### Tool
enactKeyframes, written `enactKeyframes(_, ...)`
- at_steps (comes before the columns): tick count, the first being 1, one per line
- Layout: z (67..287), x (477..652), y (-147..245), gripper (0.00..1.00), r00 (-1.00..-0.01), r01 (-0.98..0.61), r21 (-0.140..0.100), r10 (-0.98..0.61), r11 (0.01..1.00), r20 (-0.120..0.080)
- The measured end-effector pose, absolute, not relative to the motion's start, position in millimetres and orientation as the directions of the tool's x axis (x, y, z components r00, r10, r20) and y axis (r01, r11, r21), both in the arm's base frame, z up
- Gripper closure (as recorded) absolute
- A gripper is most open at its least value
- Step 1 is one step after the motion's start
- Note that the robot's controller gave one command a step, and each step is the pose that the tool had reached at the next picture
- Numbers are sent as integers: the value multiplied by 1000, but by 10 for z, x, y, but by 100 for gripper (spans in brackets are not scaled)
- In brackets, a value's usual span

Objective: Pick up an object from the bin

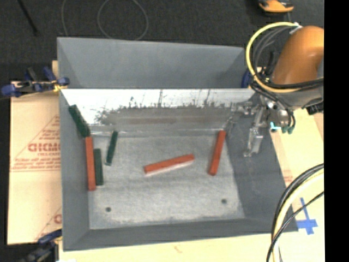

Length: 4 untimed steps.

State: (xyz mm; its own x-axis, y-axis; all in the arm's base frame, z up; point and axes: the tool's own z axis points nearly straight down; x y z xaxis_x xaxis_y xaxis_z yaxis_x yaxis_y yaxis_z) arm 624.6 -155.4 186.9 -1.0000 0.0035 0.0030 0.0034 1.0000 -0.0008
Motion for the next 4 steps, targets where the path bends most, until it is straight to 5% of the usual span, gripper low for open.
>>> enactKeyframes(1, 687, 6373, -539, 0, -959, -283, 0, -283, 959, -2)
enactKeyframes(2, 1032, 6339, 105, 0, -935, -354, -1, -354, 935, -10)
enactKeyframes(3, 1019, 6223, 158, 0, -984, -180, 1, -180, 984, -3)
enactKeyframes(4, 702, 6186, 172, 0, -984, 176, 1, 176, 984, -1)
